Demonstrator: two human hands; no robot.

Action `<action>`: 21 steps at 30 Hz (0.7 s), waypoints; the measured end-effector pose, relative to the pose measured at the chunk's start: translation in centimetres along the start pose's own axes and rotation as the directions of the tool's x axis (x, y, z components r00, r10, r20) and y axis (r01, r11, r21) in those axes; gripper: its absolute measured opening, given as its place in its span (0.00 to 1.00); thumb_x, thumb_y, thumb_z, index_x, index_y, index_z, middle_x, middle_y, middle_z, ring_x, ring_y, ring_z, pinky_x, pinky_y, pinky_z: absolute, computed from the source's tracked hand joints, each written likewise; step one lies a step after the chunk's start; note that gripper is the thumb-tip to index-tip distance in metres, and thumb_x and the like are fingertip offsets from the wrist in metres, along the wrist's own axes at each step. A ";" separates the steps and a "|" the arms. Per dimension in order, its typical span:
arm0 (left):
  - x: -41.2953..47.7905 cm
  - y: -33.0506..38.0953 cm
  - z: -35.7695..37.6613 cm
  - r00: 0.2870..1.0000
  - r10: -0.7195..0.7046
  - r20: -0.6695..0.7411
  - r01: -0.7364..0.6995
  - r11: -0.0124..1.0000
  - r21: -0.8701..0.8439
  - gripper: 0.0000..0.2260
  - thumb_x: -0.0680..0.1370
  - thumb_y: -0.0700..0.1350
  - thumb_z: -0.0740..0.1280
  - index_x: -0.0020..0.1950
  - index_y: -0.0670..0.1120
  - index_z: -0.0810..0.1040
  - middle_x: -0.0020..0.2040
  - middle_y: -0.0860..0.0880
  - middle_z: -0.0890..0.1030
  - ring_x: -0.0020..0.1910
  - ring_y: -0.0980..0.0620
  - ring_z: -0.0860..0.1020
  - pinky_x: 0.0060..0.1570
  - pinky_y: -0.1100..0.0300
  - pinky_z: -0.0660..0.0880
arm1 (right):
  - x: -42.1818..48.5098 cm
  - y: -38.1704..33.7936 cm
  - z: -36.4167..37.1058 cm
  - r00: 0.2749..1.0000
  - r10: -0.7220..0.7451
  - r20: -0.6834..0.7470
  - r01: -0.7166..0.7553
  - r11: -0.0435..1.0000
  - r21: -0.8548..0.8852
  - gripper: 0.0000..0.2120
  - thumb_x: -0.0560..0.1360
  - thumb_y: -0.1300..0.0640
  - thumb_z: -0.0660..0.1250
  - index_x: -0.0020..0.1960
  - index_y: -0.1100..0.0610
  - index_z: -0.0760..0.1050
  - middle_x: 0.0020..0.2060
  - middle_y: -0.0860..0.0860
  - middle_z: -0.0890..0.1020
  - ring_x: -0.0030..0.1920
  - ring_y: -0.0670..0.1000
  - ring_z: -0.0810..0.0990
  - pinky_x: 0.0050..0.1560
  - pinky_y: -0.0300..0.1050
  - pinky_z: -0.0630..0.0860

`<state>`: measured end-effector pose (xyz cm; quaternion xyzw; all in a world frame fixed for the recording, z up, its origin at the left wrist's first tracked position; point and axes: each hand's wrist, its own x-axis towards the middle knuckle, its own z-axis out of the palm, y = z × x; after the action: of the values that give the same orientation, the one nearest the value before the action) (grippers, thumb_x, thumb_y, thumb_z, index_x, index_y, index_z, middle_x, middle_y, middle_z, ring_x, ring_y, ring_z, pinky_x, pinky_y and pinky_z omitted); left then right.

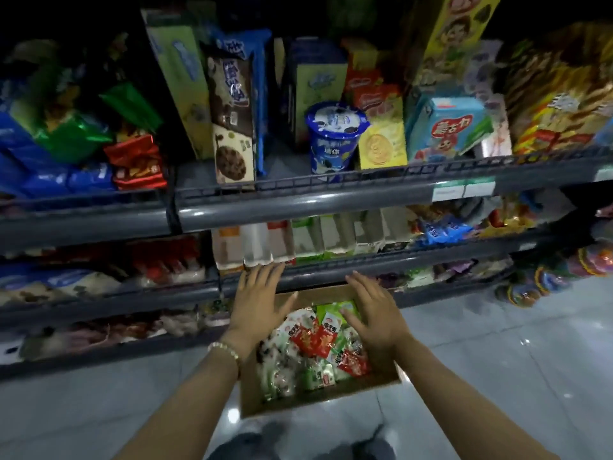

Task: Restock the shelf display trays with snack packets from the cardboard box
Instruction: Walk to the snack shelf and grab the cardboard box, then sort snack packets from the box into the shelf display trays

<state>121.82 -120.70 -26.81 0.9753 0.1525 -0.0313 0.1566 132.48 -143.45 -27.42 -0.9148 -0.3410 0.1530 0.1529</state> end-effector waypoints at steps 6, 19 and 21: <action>-0.2 1.2 10.3 0.975 -0.216 0.050 0.218 0.975 -0.039 0.41 0.71 0.72 0.37 0.76 0.49 0.59 0.73 0.49 0.65 0.73 0.48 0.60 0.73 0.47 0.54 | 1.1 7.0 5.7 0.990 -0.087 0.109 0.078 0.994 0.081 0.33 0.75 0.33 0.53 0.75 0.46 0.55 0.75 0.45 0.58 0.74 0.47 0.58 0.73 0.53 0.60; 4.3 -6.4 36.6 0.915 -0.308 0.260 0.370 0.898 -0.240 0.34 0.77 0.67 0.52 0.77 0.49 0.54 0.77 0.49 0.57 0.75 0.50 0.55 0.73 0.57 0.52 | 8.9 17.4 30.7 0.829 0.396 0.395 -0.559 0.569 0.603 0.37 0.70 0.47 0.73 0.70 0.66 0.62 0.58 0.60 0.76 0.56 0.56 0.76 0.51 0.45 0.72; 5.8 -7.8 39.8 0.907 -0.306 0.289 0.377 0.895 -0.238 0.46 0.68 0.76 0.44 0.78 0.49 0.50 0.78 0.49 0.54 0.76 0.50 0.52 0.74 0.56 0.50 | 10.7 19.1 34.3 0.813 0.447 0.374 -0.579 0.548 0.604 0.35 0.61 0.40 0.77 0.56 0.65 0.75 0.50 0.58 0.81 0.53 0.57 0.80 0.53 0.48 0.74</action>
<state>124.42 -124.55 -67.50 0.8881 0.3049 -0.1558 0.3065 138.08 -144.05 -67.73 -0.8299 0.0134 0.3871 0.4016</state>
